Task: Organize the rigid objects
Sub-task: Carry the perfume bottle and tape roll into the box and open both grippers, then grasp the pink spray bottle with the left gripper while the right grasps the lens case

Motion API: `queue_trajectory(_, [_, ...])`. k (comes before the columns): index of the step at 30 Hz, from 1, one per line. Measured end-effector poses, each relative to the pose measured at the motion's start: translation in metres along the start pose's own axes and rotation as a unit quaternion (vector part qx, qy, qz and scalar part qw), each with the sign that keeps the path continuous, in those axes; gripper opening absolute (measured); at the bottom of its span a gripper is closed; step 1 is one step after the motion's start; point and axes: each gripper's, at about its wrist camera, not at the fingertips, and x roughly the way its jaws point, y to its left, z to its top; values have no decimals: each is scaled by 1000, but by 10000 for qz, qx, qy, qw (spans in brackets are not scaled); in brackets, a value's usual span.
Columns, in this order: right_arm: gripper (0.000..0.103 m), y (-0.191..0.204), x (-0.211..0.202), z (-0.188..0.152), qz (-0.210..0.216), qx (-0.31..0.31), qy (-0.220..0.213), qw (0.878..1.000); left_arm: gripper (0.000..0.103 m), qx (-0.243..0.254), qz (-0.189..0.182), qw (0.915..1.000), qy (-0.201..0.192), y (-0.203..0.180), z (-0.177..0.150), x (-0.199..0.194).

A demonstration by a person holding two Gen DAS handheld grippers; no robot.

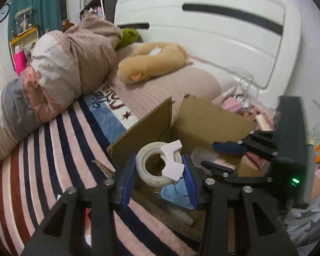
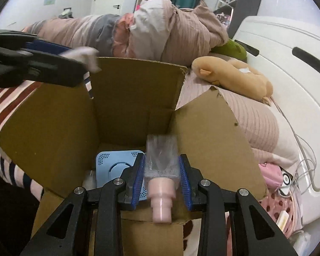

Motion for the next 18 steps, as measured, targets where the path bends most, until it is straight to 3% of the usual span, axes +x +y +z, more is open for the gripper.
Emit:
queue_trajectory(12, [27, 2, 10, -7, 382, 249, -150, 9988, 39, 66, 376, 9987, 341, 1, 1, 31])
queue_trajectory(16, [27, 5, 10, -4, 406, 297, -185, 9986, 52, 25, 326, 9988, 363, 2, 0, 30])
queue_trajectory(18, [27, 5, 11, -3, 435, 309, -182, 9984, 52, 38, 351, 9988, 332, 1, -1, 27])
